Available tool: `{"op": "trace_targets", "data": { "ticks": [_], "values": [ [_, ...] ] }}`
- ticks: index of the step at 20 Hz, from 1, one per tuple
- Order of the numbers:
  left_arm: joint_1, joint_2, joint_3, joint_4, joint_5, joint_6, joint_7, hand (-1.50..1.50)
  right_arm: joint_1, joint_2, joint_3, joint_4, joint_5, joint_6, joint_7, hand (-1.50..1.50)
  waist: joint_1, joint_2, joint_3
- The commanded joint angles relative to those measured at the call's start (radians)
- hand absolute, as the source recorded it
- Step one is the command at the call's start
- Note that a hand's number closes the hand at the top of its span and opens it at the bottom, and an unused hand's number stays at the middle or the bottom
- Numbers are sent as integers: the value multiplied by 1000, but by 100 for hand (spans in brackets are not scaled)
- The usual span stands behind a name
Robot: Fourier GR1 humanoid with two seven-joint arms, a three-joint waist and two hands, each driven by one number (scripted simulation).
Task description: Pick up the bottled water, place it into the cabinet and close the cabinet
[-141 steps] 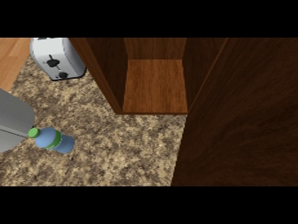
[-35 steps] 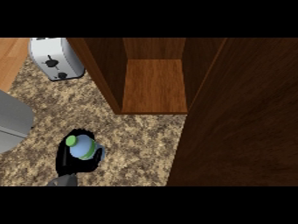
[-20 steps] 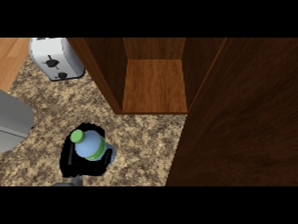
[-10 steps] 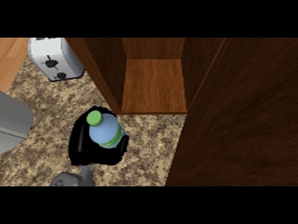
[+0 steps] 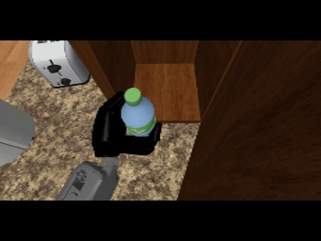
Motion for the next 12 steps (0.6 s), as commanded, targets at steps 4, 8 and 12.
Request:
{"op": "trace_targets", "data": {
  "ticks": [4, 8, 12],
  "values": [
    [-198, 0, 38, 146, -21, 96, 30, 150, 39, -17, 74, -122, 120, -6, 65, -150, -5, 0, 0],
    [-357, 0, 55, 314, -4, 144, 16, 150, 73, -57, -2, -86, 2, 25, -35, -150, -12, 3, 1],
    [-408, 0, 121, 392, -33, 98, 20, 150, 50, -35, -18, -98, 9, 22, -1, -150, -4, 3, 0]
  ]
}}
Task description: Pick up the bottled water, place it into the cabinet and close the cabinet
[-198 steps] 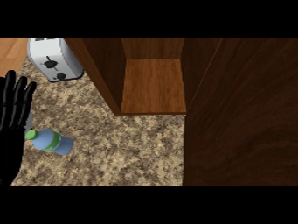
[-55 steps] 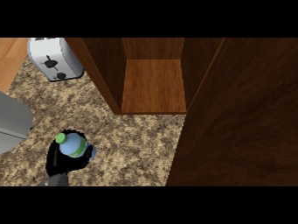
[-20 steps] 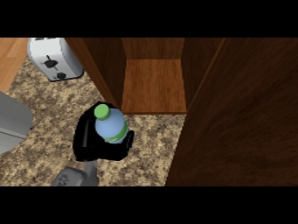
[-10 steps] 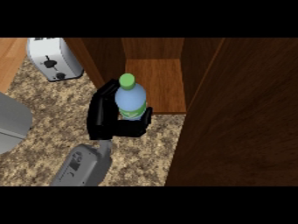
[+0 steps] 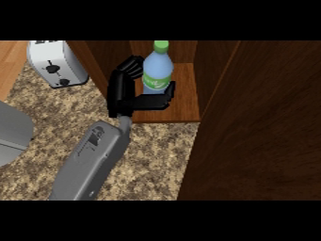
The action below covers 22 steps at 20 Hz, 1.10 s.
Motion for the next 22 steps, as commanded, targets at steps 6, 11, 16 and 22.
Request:
{"op": "trace_targets", "data": {
  "ticks": [6, 11, 16, 22],
  "values": [
    [-219, 0, 70, 331, -40, 21, -32, 150, 79, -42, 2, -71, -22, 31, -66, -150, -11, 3, 1],
    [-303, 5, 130, 513, -41, 27, -115, 150, 46, -13, 58, -105, 58, -7, 9, -150, -21, 6, -1],
    [-430, 12, 142, 649, -68, 97, -89, 150, 40, -42, -5, -74, -20, 20, -38, -150, -21, 9, 0],
    [-429, 18, 157, 815, -93, 102, -188, 150, 34, -43, 23, -107, 15, 1, -6, -150, -31, 12, -1]
  ]
}}
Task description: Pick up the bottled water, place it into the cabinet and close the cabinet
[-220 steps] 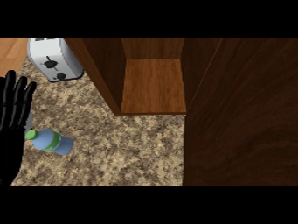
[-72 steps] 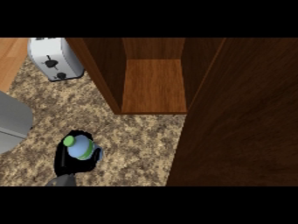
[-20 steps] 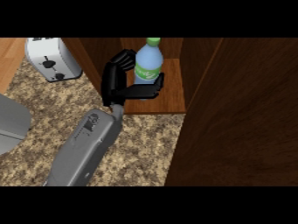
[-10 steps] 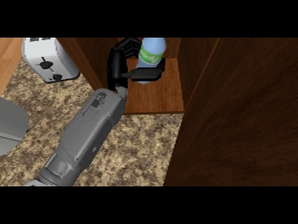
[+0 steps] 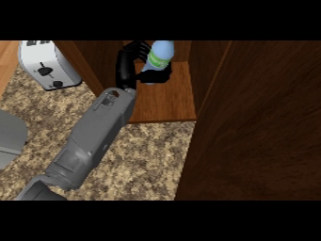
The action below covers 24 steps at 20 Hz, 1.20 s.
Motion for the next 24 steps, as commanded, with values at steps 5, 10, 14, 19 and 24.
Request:
{"op": "trace_targets", "data": {
  "ticks": [5, 10, 14, 19, 24],
  "values": [
    [-61, 1, 43, 173, 8, 18, -58, 150, 74, -11, 73, -47, 52, -11, -45, -150, 1, 0, 0],
    [-60, 2, 79, 253, 13, 7, -121, 150, 36, -38, 13, -70, -1, 16, -24, -150, -12, 9, 0],
    [-76, 5, 76, 292, -8, 73, -139, 150, 48, -56, 33, -104, 16, 9, 0, -150, -18, 8, -1],
    [-113, 26, 46, 372, -53, 101, -94, -150, 60, -77, 16, -53, -19, 25, -83, -150, -35, 15, 1],
    [-120, 13, 26, 400, -84, 174, -90, -150, 39, -37, 34, -16, -3, -1, -87, -150, -25, 14, 0]
  ]
}}
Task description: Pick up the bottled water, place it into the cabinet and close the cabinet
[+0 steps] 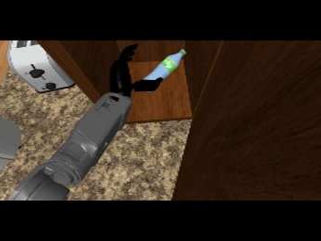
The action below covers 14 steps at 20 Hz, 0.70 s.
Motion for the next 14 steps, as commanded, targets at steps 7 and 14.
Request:
{"op": "trace_targets", "data": {
  "ticks": [7, 14],
  "values": [
    [4, -10, 4, 19, -12, 66, 1, -150, -38, -17, -20, -96, 7, 12, 79, -150, -5, 5, -2],
    [31, -10, 30, -66, 14, -84, -112, -150, -61, 21, -13, -33, -5, 3, 58, -150, 9, 0, -2]
  ]
}}
